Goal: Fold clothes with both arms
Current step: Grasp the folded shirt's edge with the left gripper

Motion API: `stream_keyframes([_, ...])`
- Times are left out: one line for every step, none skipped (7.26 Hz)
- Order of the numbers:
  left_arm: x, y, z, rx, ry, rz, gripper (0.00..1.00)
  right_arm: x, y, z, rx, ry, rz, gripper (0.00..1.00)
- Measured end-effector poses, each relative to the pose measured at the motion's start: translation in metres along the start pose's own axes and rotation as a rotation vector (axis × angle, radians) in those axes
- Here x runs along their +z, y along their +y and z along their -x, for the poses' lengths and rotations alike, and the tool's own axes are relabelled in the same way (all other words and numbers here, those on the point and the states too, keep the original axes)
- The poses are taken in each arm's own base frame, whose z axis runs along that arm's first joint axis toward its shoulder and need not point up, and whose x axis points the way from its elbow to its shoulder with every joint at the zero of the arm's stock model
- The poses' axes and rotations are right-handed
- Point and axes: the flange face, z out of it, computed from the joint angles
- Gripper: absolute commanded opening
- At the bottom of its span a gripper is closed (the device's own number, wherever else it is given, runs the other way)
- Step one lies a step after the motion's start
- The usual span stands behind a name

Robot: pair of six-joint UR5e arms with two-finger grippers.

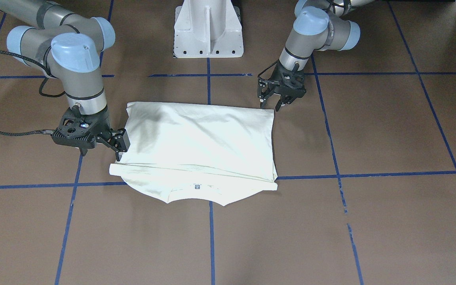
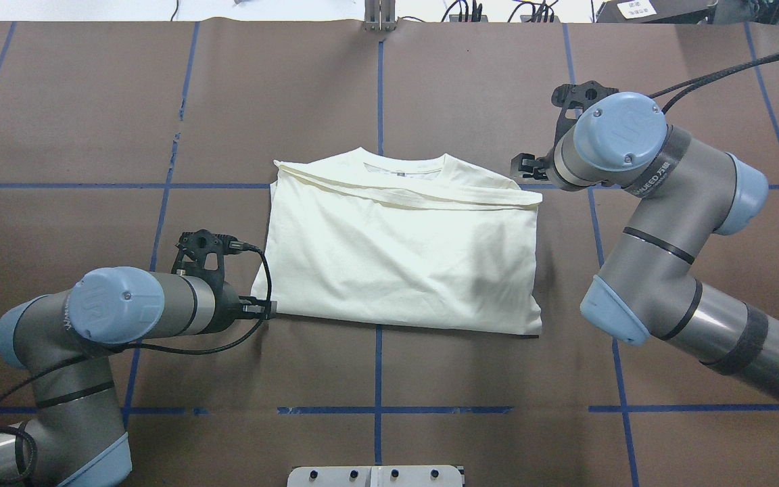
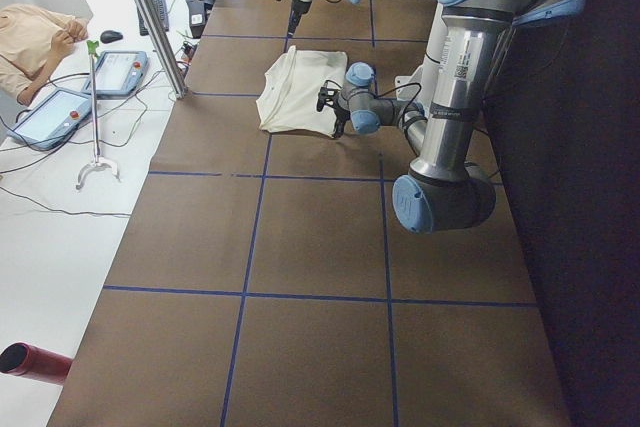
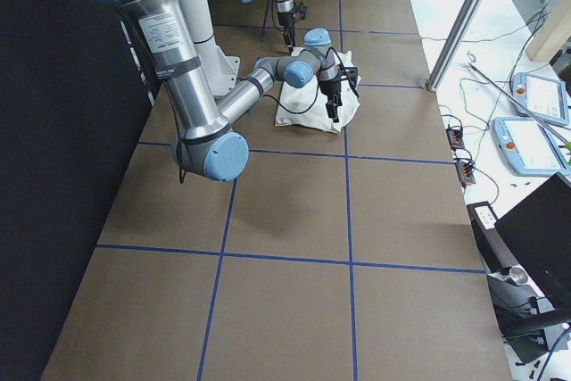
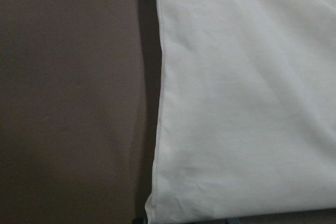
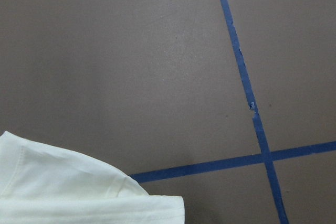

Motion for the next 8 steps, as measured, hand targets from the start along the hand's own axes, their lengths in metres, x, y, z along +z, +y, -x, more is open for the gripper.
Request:
stream_keyframes([0.001,-0.004,0.004,-0.004,-0.004,-0.006,0.57,0.000,0.000,0.000,-0.001,-0.001,0.000,1.00])
stream_keyframes([0.002,-0.007,0.006,-0.006,-0.007,-0.011,0.57,0.000,0.000,0.000,-0.001,-0.001,0.000,1.00])
stream_keyframes([0.003,-0.008,0.007,-0.006,-0.009,-0.011,0.57,0.000,0.000,0.000,-0.001,0.000,0.001,1.00])
stream_keyframes([0.005,-0.007,0.006,-0.006,-0.011,-0.008,0.55,0.001,0.001,0.000,-0.001,0.001,0.001,1.00])
stream_keyframes([0.009,-0.006,0.006,-0.005,-0.011,-0.004,0.48,0.001,0.001,0.000,0.001,0.002,0.001,1.00])
stream_keyframes([0.013,-0.005,0.006,-0.004,-0.003,-0.005,0.30,0.001,0.001,-0.001,0.002,0.003,0.001,1.00])
stream_keyframes([0.015,-0.004,0.006,-0.004,0.008,-0.008,0.03,0.001,0.000,-0.001,0.003,0.003,0.000,1.00])
stream_keyframes([0.016,-0.005,0.004,-0.004,0.019,-0.010,0.00,0.001,0.000,-0.001,0.003,0.003,0.000,1.00])
